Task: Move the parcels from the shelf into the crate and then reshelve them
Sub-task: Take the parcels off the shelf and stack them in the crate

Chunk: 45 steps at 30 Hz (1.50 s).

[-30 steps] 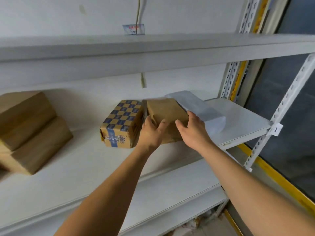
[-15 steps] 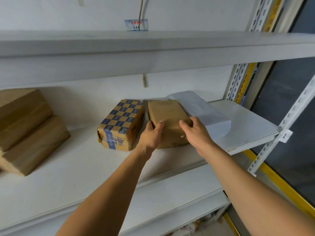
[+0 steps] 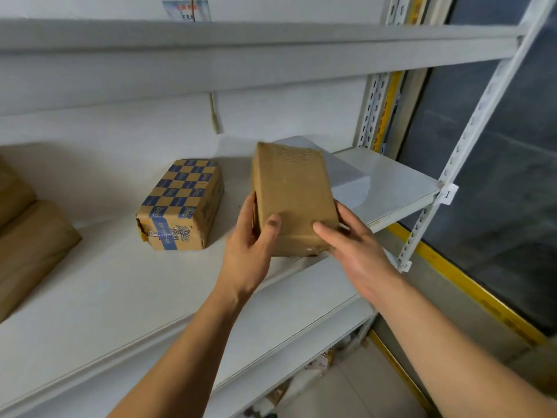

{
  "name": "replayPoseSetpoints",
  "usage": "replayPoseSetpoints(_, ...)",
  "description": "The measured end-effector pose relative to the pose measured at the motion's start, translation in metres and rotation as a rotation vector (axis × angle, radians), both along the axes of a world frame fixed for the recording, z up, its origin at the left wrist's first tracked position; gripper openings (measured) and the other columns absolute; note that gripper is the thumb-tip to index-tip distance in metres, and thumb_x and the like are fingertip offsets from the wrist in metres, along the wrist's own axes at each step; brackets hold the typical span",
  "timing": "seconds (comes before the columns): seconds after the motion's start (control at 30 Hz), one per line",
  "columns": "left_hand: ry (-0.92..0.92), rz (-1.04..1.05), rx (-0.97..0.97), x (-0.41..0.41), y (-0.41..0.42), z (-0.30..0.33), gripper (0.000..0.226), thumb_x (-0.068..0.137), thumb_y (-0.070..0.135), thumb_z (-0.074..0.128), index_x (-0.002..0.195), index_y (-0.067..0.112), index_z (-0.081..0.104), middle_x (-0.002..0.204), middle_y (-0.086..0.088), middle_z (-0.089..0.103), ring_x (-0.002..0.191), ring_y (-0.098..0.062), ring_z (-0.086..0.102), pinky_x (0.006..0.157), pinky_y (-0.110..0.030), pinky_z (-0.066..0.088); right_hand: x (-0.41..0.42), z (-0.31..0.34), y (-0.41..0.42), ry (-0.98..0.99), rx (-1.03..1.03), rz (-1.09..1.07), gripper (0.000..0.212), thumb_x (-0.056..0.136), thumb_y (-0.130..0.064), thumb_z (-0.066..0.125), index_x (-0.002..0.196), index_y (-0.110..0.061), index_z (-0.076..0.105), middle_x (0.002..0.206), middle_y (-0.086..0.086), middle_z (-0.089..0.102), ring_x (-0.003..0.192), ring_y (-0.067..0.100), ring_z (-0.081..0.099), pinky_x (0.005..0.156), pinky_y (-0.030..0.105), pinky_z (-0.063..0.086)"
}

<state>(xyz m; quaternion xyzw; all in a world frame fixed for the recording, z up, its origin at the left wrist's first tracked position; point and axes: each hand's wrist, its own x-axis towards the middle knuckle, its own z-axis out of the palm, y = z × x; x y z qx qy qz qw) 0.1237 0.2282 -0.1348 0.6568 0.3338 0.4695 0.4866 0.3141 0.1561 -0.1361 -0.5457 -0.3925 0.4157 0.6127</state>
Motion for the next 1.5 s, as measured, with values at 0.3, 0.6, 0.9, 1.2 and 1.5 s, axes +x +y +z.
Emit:
replayPoseSetpoints(0.3,0.067,-0.246,0.075,0.077,-0.085,0.0,0.062,0.106,0.042,0.058,0.162,0.035,0.033,0.149,0.025,0.055,0.138,0.002,0.052,0.112,-0.03,0.045,0.055,0.001,-0.133,-0.036,0.08,-0.23,0.068,0.096,-0.024,0.076,0.156,-0.036,0.047,0.135,-0.021,0.069,0.121,-0.005,0.065,0.1,0.019,0.054)
replayPoseSetpoints(0.6,0.287,-0.575,-0.111,0.234,-0.249,-0.082,0.049,0.107,0.026,0.059,0.15,0.044,0.045,0.126,0.043,0.061,0.121,0.018,0.055,0.102,-0.012,0.046,0.157,-0.083,-0.351,0.094,-0.028,-0.584,0.06,0.094,-0.011,0.078,0.148,-0.023,0.056,0.132,-0.006,0.072,0.121,0.014,0.069,0.091,0.027,0.059)
replayPoseSetpoints(0.9,0.552,-1.0,-0.388,0.335,-0.39,-0.189,0.064,0.101,0.044,0.066,0.158,0.046,0.037,0.147,0.027,0.056,0.136,0.004,0.052,0.111,-0.022,0.043,0.197,-0.187,-0.536,0.218,-0.249,-0.874,0.069,0.094,-0.016,0.08,0.155,-0.026,0.049,0.138,0.003,0.07,0.124,0.029,0.069,0.104,0.055,0.056)
replayPoseSetpoints(1.2,0.791,-1.179,-0.427,0.418,-0.465,-0.265,0.073,0.105,0.046,0.059,0.165,0.042,0.019,0.145,0.024,0.044,0.139,-0.007,0.044,0.123,-0.042,0.035,0.229,-0.255,-0.608,0.326,-0.337,-1.079,0.06,0.097,-0.003,0.071,0.153,-0.015,0.051,0.137,0.003,0.07,0.122,0.025,0.07,0.098,0.047,0.061)
replayPoseSetpoints(1.5,1.124,-1.103,0.239,0.458,-0.461,-0.32,0.071,0.108,0.055,0.039,0.167,0.023,0.018,0.174,-0.002,0.014,0.16,-0.027,0.004,0.13,-0.047,0.008,0.272,-0.327,-0.601,0.4,-0.406,-1.058,0.071,0.095,-0.006,0.076,0.158,-0.019,0.045,0.145,-0.001,0.065,0.127,0.02,0.067,0.103,0.039,0.059)
